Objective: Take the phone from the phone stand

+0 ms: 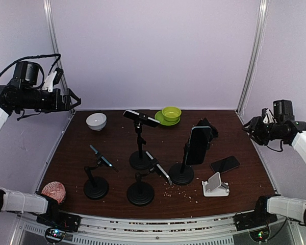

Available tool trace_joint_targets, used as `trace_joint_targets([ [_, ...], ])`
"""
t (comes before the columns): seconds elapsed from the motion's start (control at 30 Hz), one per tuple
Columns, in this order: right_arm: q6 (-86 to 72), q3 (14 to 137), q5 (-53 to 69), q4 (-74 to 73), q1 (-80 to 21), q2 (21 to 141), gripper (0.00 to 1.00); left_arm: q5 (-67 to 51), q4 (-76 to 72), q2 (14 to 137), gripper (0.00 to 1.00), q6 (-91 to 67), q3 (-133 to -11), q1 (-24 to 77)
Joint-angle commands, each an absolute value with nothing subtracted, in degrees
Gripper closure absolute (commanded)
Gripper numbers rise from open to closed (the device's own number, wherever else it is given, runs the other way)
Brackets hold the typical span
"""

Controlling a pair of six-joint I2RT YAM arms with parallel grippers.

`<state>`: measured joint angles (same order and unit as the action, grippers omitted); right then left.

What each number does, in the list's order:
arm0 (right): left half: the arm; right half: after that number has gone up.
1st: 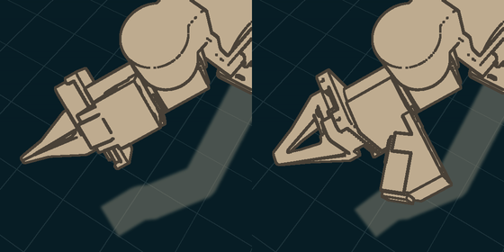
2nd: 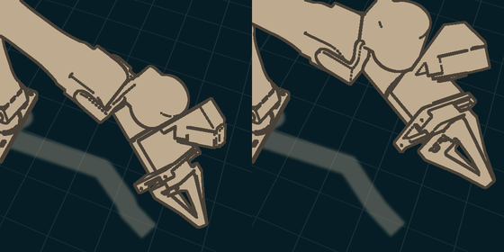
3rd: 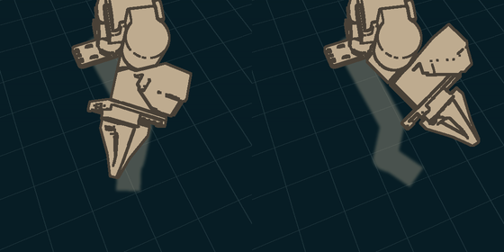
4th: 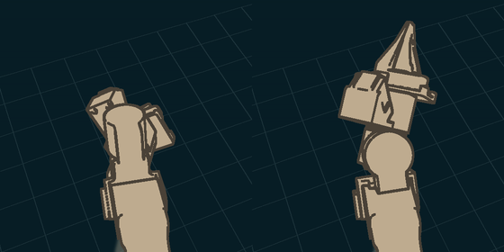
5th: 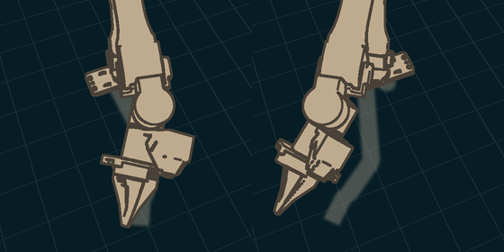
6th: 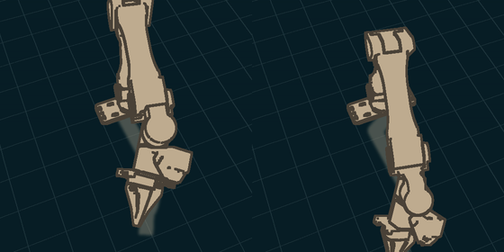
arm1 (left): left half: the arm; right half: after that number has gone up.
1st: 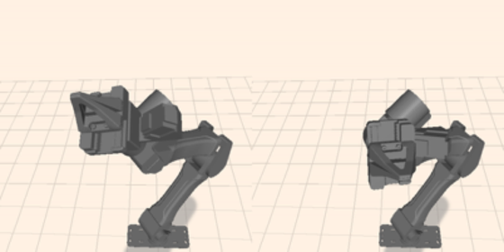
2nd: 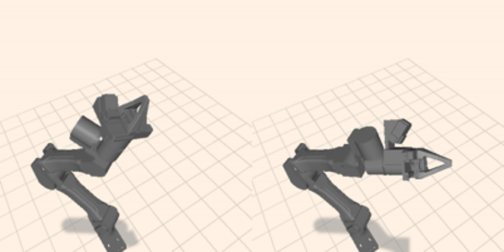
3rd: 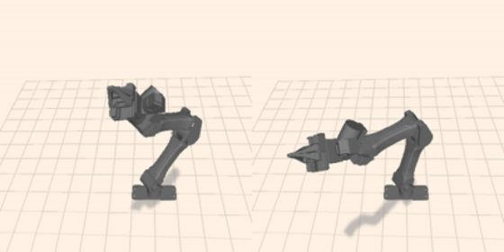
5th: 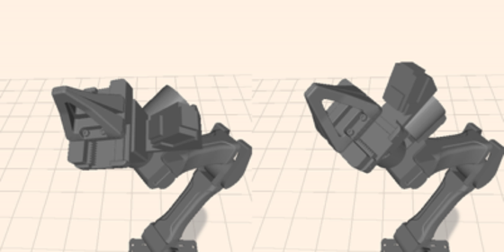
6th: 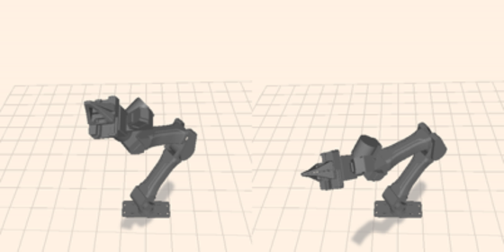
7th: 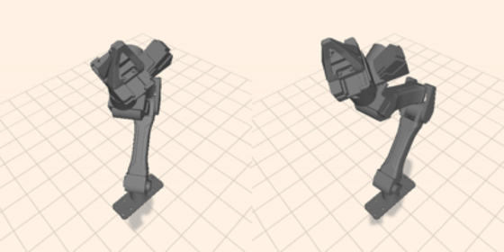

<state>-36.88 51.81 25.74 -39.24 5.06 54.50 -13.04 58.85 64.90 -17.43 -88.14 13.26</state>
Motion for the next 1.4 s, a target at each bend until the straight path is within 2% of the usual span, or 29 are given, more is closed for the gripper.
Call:
trace_joint_targets([
  [0.0, -30.41, 60.0, 22.44, -39.81, -1.49, 57.54, 0.46, -15.38, 54.76, 65.63, 0.04, -15.3, -89.87, 13.6],
  [0.3, -18.86, 76.65, 13.96, -49.47, -13.13, 72.57, 0.38, -17.11, 51.38, 63.51, 0.04, -15.8, -84.96, 14.1],
  [0.47, -15.37, 84.68, 9.68, -56.94, -14.57, 82.07, 0.36, -15.67, 52.19, 63.09, 0.04, -15.05, -83.78, 14.59],
  [0.67, -12.61, 93.64, 12.36, -63.17, -14.59, 95.55, 0.34, -13.04, 53.9, 64.74, 0.04, -14.31, -85.05, 14.59],
  [1.07, -15.21, 101.49, 17.35, -61.2, -14.46, 112.58, 0.35, -14.33, 59.24, 70.95, 0.05, -18.41, -96.62, 14.65],
  [1.37, -14.32, 100.91, 16.24, -59.33, -14.41, 117.63, 0.38, -12.84, 59.24, 73.71, 0.06, -19.73, -101.02, 14.68],
])
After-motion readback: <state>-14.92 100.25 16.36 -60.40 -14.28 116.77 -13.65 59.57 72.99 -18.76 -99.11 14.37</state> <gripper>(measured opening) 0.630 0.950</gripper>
